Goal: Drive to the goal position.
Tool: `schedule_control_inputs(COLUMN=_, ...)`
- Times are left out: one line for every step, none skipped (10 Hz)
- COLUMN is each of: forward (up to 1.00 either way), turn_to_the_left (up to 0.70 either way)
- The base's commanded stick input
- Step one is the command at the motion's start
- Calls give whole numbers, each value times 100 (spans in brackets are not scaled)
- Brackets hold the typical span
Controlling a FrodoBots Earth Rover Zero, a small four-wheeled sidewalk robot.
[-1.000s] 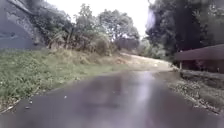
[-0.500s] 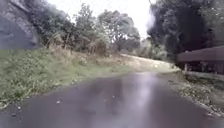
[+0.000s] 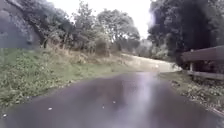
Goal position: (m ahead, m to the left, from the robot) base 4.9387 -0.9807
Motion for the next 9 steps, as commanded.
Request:
schedule_control_inputs(forward=45, turn_to_the_left=2)
schedule_control_inputs(forward=45, turn_to_the_left=2)
schedule_control_inputs(forward=45, turn_to_the_left=2)
schedule_control_inputs(forward=45, turn_to_the_left=2)
schedule_control_inputs(forward=45, turn_to_the_left=2)
schedule_control_inputs(forward=45, turn_to_the_left=2)
schedule_control_inputs(forward=45, turn_to_the_left=2)
schedule_control_inputs(forward=45, turn_to_the_left=2)
schedule_control_inputs(forward=45, turn_to_the_left=2)
